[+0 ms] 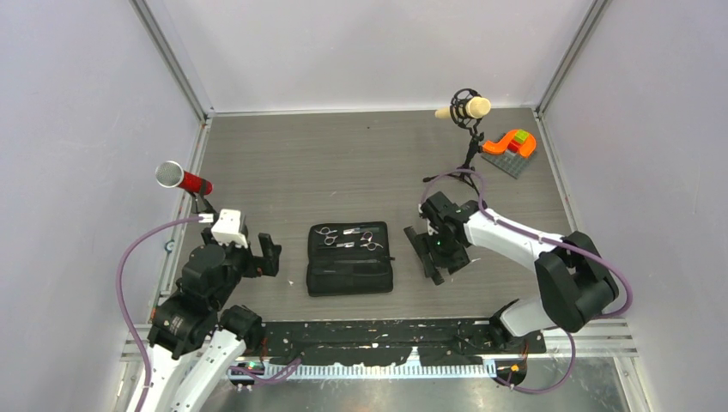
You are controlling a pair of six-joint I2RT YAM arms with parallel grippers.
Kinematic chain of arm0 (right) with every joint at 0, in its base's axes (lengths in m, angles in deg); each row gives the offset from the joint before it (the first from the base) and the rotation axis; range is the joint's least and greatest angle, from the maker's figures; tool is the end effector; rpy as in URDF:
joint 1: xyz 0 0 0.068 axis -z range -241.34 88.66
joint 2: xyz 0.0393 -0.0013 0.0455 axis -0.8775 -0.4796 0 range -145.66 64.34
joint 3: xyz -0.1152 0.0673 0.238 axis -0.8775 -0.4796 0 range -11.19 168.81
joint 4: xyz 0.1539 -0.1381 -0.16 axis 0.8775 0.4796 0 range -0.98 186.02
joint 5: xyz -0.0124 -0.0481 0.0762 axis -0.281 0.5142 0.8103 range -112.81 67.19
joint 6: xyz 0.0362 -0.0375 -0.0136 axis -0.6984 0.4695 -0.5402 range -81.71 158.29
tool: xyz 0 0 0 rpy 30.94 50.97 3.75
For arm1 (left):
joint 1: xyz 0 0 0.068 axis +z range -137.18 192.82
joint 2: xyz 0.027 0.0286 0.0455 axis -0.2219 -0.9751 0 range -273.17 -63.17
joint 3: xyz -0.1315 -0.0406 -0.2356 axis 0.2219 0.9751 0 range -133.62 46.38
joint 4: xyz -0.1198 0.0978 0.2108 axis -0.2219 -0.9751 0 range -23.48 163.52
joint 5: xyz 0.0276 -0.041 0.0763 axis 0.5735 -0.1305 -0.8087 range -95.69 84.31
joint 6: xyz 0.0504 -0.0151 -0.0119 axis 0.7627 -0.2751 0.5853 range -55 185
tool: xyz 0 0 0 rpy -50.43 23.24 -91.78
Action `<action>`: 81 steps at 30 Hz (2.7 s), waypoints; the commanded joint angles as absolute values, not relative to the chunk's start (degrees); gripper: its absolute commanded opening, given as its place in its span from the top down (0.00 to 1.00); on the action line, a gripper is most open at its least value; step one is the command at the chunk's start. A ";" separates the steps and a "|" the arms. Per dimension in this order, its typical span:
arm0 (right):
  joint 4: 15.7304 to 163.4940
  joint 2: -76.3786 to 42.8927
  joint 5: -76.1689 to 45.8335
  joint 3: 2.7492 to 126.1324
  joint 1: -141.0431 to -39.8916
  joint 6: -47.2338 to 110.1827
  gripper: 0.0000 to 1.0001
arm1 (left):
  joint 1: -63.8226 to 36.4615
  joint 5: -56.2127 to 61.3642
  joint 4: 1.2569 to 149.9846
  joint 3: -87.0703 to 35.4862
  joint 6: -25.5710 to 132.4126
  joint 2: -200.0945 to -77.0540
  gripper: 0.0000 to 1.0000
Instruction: Sort the hair-cutting tools
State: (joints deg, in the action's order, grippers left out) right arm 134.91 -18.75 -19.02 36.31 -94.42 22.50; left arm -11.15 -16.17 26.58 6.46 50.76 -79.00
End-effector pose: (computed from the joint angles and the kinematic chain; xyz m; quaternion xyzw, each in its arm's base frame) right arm 0.1988 0.1322 0.1736 -0.1522 0.9850 0.0608 0.0539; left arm 0.0626 -0.0207 0.2980 0.0200 0.8310 -0.1083 0.5453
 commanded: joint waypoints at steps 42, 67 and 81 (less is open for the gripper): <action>128.02 -16.09 -21.40 33.53 -102.53 12.66 0.87 | -10.91 -14.65 29.04 6.39 51.47 -81.54 0.00; 125.33 -5.32 -16.62 36.85 -104.01 11.46 0.95 | -11.00 7.71 52.30 12.88 26.91 -95.01 0.00; 120.23 -6.24 -16.27 39.55 -111.95 13.45 0.95 | -12.13 15.92 66.54 6.02 20.29 -120.02 0.03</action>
